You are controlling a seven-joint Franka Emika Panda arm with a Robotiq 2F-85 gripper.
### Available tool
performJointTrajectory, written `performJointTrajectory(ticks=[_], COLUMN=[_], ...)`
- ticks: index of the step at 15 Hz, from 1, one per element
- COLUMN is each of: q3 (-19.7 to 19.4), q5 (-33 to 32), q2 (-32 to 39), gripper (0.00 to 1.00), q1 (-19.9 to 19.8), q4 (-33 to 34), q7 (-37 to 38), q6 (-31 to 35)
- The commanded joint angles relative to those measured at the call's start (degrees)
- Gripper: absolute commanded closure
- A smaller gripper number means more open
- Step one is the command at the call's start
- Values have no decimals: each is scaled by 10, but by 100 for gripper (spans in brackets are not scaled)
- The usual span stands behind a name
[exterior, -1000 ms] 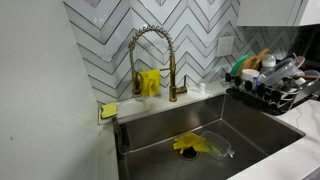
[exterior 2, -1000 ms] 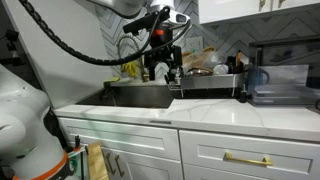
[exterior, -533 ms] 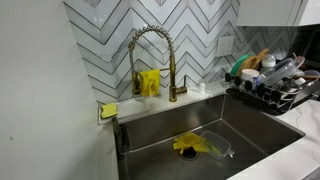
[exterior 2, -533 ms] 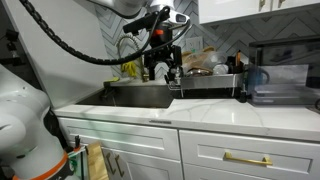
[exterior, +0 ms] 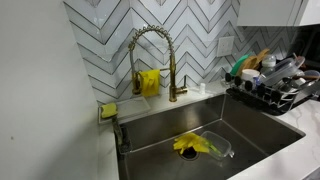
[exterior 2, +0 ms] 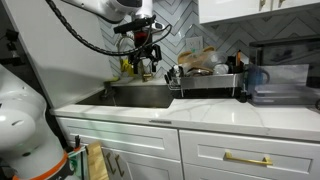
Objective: Remove the lunchbox from the sink, put it on the counter, remove the lunchbox from the drying rack put it on the counter, put the lunchbox with a spoon in it in the lunchbox on the right and put them in the sink
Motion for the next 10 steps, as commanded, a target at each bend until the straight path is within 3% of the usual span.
performJointTrajectory(ticks=[1, 4, 5, 10], q3=[31, 53, 48, 57], q5=[40, 78, 57, 68], q2=[57, 101, 68, 105], gripper=[0, 0, 0, 0], q1=[40, 65, 54, 63], q4=[32, 48, 29, 48], q7=[16, 4, 12, 9], q6=[-9, 26, 13, 24])
